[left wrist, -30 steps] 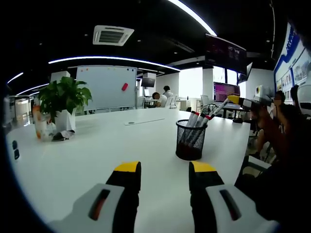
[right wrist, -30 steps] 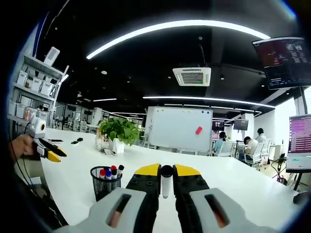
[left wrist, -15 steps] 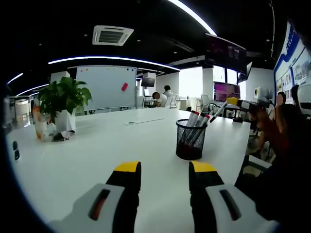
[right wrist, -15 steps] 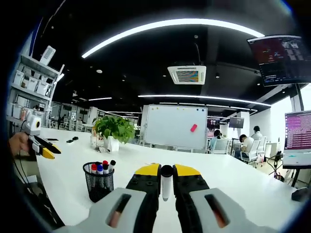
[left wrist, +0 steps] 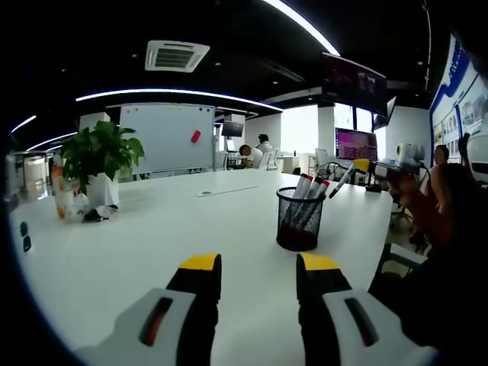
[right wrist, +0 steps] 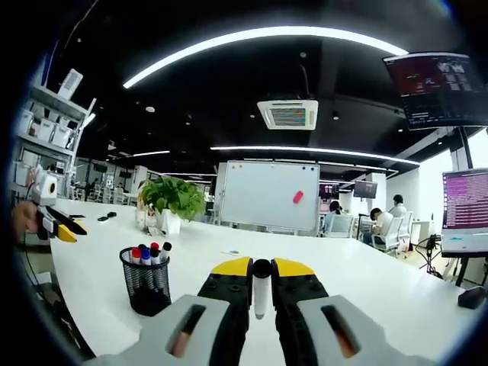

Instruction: Pick up the whiteboard markers from the pen holder and place them facing the whiteboard neatly

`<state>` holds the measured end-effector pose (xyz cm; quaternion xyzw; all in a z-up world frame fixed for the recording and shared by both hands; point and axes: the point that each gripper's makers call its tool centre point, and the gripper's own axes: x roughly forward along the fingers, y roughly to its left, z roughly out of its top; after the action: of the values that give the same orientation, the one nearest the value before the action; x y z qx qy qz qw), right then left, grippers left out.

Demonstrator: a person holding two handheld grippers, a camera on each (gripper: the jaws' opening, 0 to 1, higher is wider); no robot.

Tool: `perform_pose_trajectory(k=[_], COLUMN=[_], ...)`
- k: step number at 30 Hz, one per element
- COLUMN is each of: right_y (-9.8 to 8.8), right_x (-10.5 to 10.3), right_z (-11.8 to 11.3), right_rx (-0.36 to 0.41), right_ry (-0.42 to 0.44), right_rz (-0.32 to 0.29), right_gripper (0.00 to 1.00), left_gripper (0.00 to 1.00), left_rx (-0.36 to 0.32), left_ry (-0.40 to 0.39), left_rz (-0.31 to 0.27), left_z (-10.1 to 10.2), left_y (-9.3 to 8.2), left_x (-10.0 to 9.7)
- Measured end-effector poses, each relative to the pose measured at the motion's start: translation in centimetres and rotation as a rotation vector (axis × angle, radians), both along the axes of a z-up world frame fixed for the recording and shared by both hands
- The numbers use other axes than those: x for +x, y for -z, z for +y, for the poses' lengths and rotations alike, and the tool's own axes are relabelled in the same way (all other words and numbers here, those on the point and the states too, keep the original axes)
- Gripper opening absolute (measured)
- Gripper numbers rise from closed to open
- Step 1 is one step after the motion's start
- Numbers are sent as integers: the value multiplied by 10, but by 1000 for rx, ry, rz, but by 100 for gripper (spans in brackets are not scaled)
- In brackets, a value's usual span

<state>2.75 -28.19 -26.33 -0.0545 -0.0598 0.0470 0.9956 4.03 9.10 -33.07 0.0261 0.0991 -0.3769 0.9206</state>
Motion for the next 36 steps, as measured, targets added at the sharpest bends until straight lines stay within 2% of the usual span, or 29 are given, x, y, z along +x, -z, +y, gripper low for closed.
perform_pose_trajectory(k=[14, 28, 36], right_y=[18, 36, 46], right_x=[8, 14, 15], right_z=[-6, -2, -6], right_rx=[-3, 4, 9], right_ry=[31, 20, 48], right_rz=[6, 60, 91], right_gripper=[12, 12, 13], left_gripper=[41, 41, 41], left_rx=[3, 3, 2], left_ry=[-2, -1, -1], left_rz=[2, 4, 5], left_z=[1, 1, 1], left_y=[1, 2, 2], left_x=[0, 0, 0])
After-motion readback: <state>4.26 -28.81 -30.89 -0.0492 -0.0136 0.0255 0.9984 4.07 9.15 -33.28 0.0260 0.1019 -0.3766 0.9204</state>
